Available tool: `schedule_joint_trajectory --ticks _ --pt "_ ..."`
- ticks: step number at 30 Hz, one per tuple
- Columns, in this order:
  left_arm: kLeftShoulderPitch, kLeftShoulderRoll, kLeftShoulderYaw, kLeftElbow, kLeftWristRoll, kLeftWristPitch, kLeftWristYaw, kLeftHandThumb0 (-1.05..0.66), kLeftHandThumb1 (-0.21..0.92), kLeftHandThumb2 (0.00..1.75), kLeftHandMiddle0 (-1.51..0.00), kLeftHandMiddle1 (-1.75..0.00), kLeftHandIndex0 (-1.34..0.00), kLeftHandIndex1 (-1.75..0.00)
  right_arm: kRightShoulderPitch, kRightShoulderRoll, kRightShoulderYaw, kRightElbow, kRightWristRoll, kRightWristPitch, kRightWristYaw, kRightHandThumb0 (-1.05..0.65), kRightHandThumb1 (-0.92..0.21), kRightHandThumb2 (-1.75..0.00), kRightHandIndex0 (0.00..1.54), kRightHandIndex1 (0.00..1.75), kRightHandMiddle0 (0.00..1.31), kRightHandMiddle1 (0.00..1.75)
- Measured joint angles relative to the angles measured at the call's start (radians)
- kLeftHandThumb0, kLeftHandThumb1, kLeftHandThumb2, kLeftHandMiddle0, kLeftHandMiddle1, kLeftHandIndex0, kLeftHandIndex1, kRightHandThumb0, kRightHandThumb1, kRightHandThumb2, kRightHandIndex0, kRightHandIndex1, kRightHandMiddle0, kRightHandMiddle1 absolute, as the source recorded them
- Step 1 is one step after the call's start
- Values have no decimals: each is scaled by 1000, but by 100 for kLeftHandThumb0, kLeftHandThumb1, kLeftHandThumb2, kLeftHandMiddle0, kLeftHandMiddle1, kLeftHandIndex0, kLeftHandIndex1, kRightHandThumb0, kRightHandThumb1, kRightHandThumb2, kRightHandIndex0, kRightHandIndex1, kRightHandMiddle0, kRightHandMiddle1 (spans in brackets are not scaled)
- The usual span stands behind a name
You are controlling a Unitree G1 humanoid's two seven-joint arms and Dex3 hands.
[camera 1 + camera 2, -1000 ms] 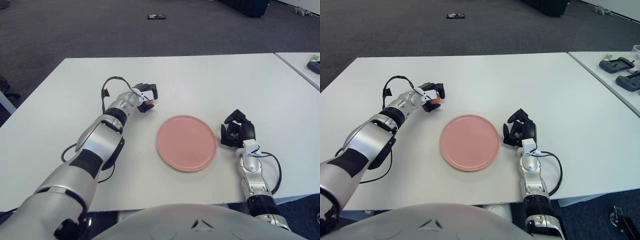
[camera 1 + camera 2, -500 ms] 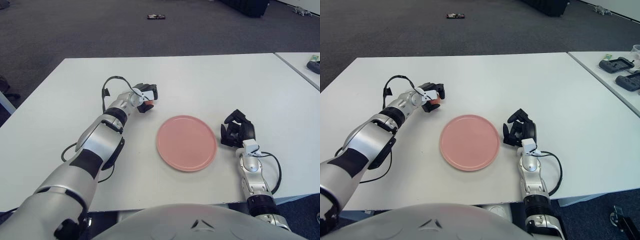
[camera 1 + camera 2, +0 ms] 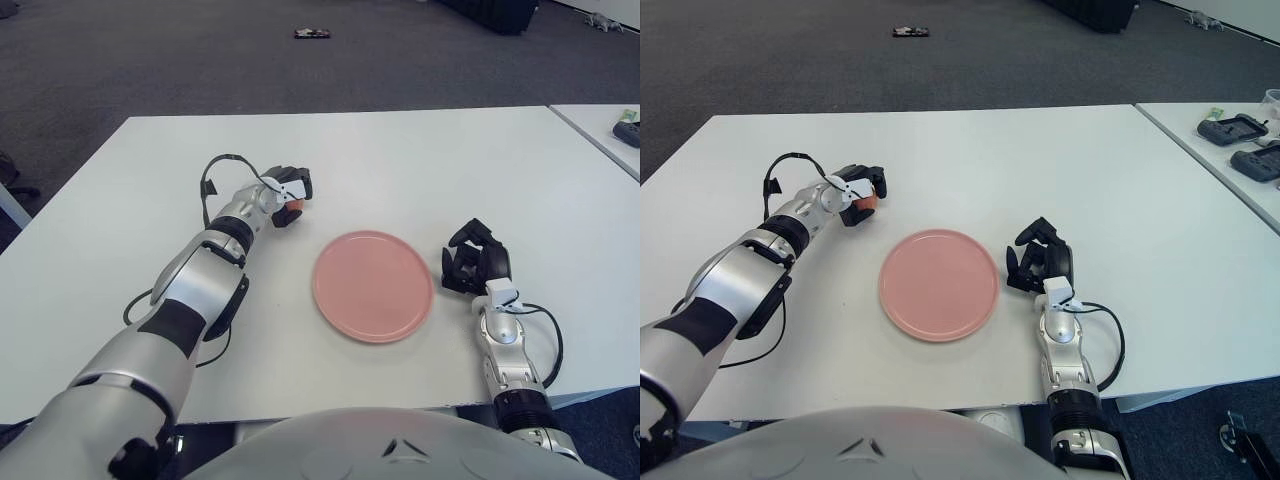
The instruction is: Put the apple into the plate.
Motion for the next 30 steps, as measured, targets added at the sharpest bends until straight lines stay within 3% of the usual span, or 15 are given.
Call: schedule_joint_trajectory --ticks 18,30 --pt "5 6 65 0 -66 -9 -17 0 -10 175 -97 -162 -69 -175 -9 -2 -8 16 0 -30 1 -47 -35 -129 109 175 58 175" --pt "5 15 102 0 -103 -87 -52 0 -10 175 -97 -162 -70 -175 -19 -7 -9 29 -1 -37 0 -47 -34 -131 113 175 60 175"
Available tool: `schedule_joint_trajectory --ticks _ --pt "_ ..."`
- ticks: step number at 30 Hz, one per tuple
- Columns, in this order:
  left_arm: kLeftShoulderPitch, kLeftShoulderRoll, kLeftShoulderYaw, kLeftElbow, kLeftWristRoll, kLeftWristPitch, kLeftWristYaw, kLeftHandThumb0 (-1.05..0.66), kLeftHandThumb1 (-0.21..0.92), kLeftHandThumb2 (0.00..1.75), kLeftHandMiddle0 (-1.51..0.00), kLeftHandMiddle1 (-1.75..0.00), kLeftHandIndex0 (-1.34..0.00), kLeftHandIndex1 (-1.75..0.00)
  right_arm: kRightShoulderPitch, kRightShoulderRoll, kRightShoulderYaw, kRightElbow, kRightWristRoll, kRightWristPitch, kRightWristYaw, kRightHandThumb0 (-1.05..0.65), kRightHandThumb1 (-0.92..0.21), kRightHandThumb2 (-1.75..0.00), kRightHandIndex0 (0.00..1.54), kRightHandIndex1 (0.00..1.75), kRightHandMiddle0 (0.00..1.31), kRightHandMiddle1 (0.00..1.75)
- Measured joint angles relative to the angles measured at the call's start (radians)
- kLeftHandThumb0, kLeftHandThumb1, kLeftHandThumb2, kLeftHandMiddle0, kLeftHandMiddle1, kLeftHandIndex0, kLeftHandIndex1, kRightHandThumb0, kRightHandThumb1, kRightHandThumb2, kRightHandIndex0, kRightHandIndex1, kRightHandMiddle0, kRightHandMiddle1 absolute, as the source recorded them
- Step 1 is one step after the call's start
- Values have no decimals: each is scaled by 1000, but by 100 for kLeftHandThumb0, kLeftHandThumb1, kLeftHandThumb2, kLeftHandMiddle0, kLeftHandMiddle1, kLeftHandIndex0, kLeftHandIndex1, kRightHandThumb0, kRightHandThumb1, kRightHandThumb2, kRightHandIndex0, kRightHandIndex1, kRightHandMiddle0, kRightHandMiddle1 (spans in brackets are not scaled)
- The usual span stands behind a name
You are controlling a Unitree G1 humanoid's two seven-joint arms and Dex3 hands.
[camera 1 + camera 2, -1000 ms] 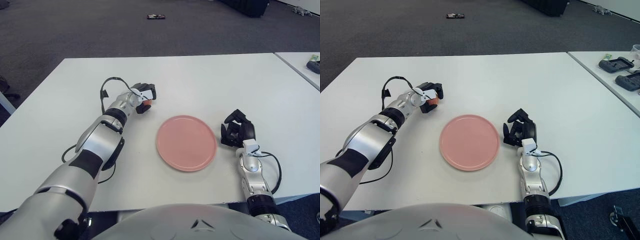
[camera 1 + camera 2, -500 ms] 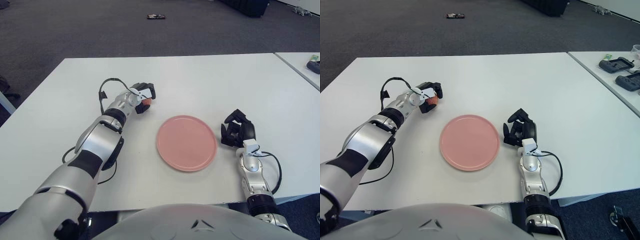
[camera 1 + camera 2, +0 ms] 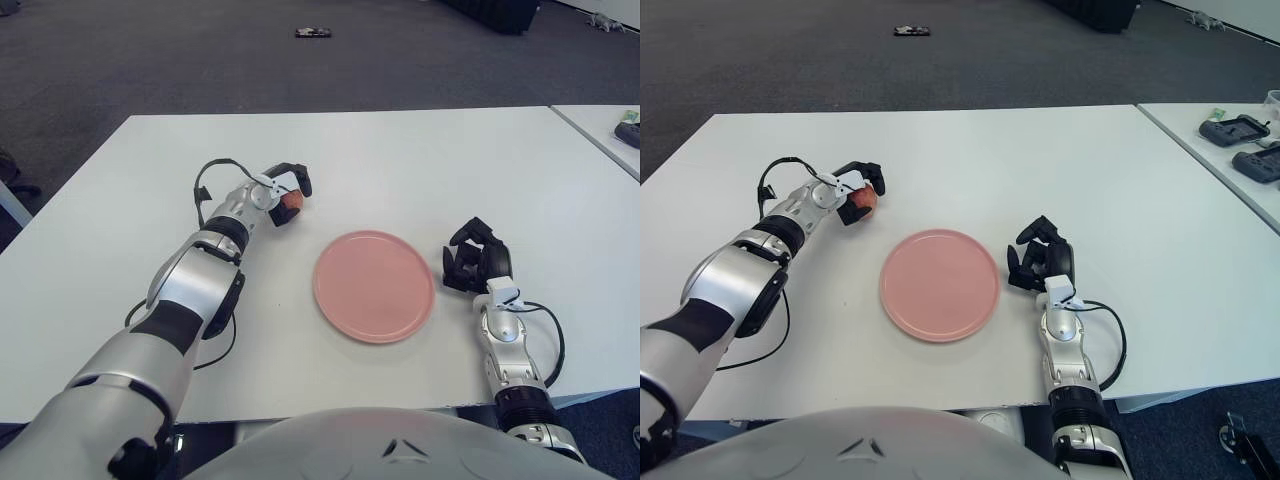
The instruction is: Put the apple into the plate.
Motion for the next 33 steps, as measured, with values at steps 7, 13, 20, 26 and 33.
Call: schedule_joint_trajectory --ticks 7,13,20,26,33 --pt "0 4 15 -8 -17 -48 -24 0 -10 175 -97 -162 -70 -175 0 -1 -1 0 0 0 0 -47 -34 -130 112 175 59 175" --pt "0 8 24 -33 -32 -101 -39 0 -10 175 -97 -162 -70 -175 0 -1 -1 1 -1 -1 0 -47 -34 -129 111 175 59 175" --pt "-1 9 35 -89 -65 -182 -73 0 -10 174 -97 -161 -70 -175 1 -1 0 -2 -1 6 -1 -47 -34 -129 108 175 59 175" --pt "8 -1 27 -162 -72 -257 -89 0 -10 174 -97 -160 -70 -175 3 0 3 -6 -2 18 -6 -47 -36 -128 106 175 58 175" --pt "47 -14 17 -252 -78 -328 -123 0 -11 174 -98 -160 -70 -175 5 3 10 -14 -6 33 -12 -47 -35 -128 108 175 58 175"
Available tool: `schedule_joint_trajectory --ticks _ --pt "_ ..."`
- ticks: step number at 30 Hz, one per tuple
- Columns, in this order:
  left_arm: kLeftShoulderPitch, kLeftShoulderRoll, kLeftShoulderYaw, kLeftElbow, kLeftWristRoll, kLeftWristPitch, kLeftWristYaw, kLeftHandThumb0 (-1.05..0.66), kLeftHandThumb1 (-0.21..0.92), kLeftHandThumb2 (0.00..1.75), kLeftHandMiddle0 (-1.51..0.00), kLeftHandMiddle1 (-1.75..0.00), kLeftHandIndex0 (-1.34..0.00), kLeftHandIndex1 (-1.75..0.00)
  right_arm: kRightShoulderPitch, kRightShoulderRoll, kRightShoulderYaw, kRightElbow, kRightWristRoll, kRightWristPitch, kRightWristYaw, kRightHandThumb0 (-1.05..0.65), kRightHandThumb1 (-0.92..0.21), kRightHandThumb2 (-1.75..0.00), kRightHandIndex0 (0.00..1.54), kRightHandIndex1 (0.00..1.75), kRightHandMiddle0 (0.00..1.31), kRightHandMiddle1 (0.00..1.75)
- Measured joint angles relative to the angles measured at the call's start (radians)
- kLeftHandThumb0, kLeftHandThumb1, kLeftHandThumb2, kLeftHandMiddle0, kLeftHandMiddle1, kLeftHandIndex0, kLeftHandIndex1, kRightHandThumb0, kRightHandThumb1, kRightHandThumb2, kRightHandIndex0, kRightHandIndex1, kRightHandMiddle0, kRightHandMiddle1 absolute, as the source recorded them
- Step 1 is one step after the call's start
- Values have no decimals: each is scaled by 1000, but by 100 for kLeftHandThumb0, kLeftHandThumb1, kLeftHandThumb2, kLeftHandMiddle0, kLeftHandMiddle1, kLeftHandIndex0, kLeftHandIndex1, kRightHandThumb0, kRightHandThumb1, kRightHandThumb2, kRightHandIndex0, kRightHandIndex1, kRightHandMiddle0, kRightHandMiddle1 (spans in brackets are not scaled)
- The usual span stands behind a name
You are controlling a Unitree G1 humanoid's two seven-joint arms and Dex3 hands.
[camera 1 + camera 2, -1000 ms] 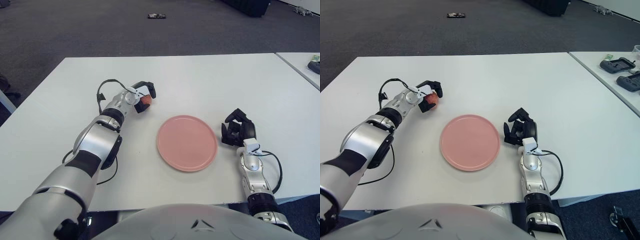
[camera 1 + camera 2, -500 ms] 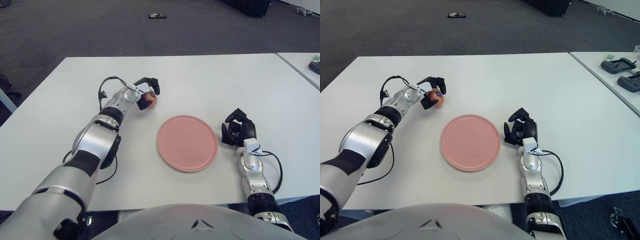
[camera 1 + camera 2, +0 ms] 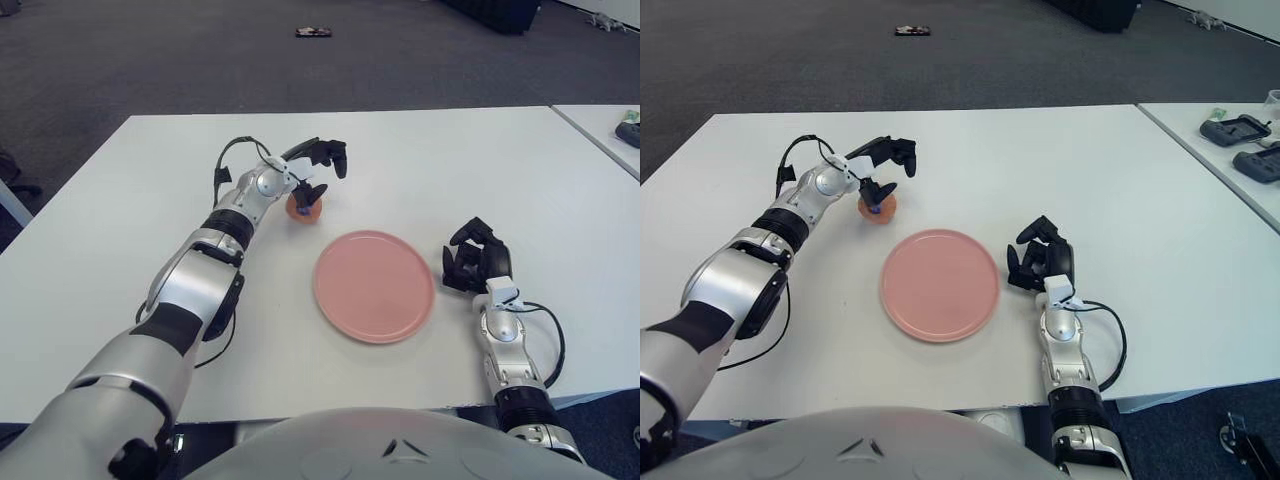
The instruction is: Put the apple into the plate.
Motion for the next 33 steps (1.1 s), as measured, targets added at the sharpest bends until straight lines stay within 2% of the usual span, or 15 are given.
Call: schedule_joint_trajectory --ticks 12,19,26,28,32,33 --pt "147 6 -10 -294 -47 -35 -106 0 -11 175 -98 -159 -71 -175 1 0 4 -3 0 9 -7 -46 -37 -126 107 175 57 175" --pt "191 8 -32 -399 -96 -60 -198 0 -11 175 -98 -159 -71 -175 1 0 4 -3 0 12 -9 -46 -38 -125 107 175 56 175" --pt "205 15 -59 -403 -61 -99 -188 0 -9 173 -96 -160 -70 -175 0 2 5 -2 1 10 -9 -46 -38 -125 107 175 56 175" --pt "200 22 -71 -373 -16 -109 -150 0 -8 174 -92 -169 -69 -174 0 3 5 -2 1 10 -10 -46 -38 -125 106 175 56 175" --pt "170 54 -107 -301 105 -87 -65 0 5 160 -82 -173 -61 -167 -1 4 5 -1 1 10 -10 -46 -38 -125 106 175 56 175" --pt "161 66 -116 -288 131 -78 -51 0 13 152 -75 -174 -55 -169 -1 4 5 -1 2 9 -10 -46 -38 -124 106 175 56 175"
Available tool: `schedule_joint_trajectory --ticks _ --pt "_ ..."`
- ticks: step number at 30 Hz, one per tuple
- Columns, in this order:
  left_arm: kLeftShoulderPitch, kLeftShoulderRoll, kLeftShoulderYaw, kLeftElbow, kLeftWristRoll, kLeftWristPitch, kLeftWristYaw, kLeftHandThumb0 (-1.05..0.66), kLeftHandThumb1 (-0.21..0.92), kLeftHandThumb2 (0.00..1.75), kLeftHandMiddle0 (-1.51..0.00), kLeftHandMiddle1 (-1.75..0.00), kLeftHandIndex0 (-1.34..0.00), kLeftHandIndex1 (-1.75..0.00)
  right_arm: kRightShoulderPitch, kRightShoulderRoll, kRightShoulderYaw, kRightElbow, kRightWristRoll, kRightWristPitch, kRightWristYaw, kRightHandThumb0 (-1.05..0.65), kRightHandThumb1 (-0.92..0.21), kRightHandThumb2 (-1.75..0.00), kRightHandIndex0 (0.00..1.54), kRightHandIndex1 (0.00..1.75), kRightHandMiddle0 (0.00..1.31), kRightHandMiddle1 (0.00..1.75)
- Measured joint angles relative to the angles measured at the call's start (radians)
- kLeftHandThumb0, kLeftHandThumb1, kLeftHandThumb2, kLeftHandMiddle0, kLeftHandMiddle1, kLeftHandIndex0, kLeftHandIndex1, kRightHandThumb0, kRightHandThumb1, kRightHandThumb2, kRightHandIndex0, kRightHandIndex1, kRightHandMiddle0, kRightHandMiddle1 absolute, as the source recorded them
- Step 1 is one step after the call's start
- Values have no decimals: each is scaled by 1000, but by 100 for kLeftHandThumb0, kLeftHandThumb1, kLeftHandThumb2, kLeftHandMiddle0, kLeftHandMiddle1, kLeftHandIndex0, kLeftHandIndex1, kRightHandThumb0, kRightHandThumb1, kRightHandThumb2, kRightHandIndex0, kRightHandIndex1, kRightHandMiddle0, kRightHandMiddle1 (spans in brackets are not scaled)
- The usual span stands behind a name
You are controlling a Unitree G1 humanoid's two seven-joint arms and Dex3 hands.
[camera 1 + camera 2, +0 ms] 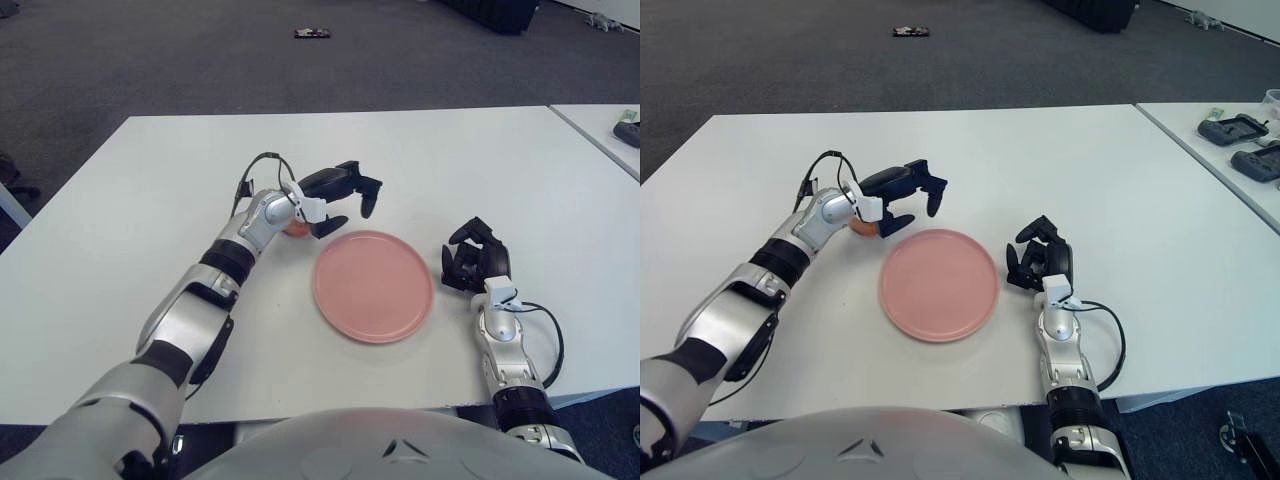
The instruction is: Put the apple into the plate.
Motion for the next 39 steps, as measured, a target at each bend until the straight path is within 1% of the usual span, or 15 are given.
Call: schedule_joint_trajectory --ticks 1,2,3,4,5,6,7,8,11,12,14,17,20,27,39 --pt "-10 11 -8 11 22 7 9 0 18 146 -71 -174 -50 -169 0 0 0 0 1 0 0 -46 -39 -124 105 175 55 175" --pt "-19 24 -14 20 40 12 13 -11 16 143 -57 -166 -40 -165 0 0 0 0 1 0 0 -45 -39 -124 105 175 55 175" --pt "-28 41 -21 23 57 17 12 -27 14 137 -36 -133 -26 -142 0 0 0 -1 1 1 0 -45 -39 -123 104 175 55 175" --pt "-36 62 -26 22 72 21 5 -38 14 132 -23 -111 -16 -126 -1 0 0 -1 1 2 0 -45 -40 -123 104 175 55 175" --pt "-43 80 -29 18 79 25 -5 -44 13 129 -15 -97 -10 -116 0 0 0 -2 1 3 0 -45 -40 -123 104 175 54 175" --pt "-49 100 -30 12 83 29 -15 -49 16 126 -12 -79 -8 -100 0 0 0 -3 1 4 0 -45 -40 -122 104 175 54 175" --pt "-54 119 -31 1 90 37 -25 -60 23 117 -8 -50 -5 -66 1 0 0 -4 1 6 0 -45 -40 -122 104 175 54 175" --pt "-58 139 -32 -14 100 49 -36 -67 27 111 -5 -32 -3 -44 1 0 0 -6 1 8 0 -45 -40 -122 104 175 54 175" --pt "-64 185 -35 -57 121 90 -66 -79 35 99 -1 -10 -1 -14 3 0 0 -8 1 14 0 -45 -40 -122 104 175 54 175" --pt "-63 194 -36 -69 126 102 -73 -81 37 96 -1 -8 -1 -12 4 0 0 -9 1 15 0 -45 -40 -122 104 175 54 175" --pt "-61 212 -38 -101 138 131 -86 -89 43 85 0 -3 0 -5 6 0 -1 -11 1 18 0 -45 -40 -122 104 175 54 175" --pt "-51 231 -40 -142 151 165 -91 -95 48 76 0 -1 0 -1 7 0 -1 -17 2 25 0 -45 -40 -123 105 175 55 175" --pt "-39 243 -39 -179 151 186 -91 -98 49 72 0 0 0 0 8 0 0 -22 2 31 1 -46 -39 -124 106 175 55 175" --pt "-19 263 -32 -218 142 205 -92 -99 49 68 0 0 0 0 11 0 2 -28 2 33 2 -46 -37 -126 107 175 57 175" --pt "-8 307 -24 -215 114 224 -117 -99 48 67 0 0 0 0 11 0 1 -30 2 41 2 -46 -36 -127 108 175 57 175"
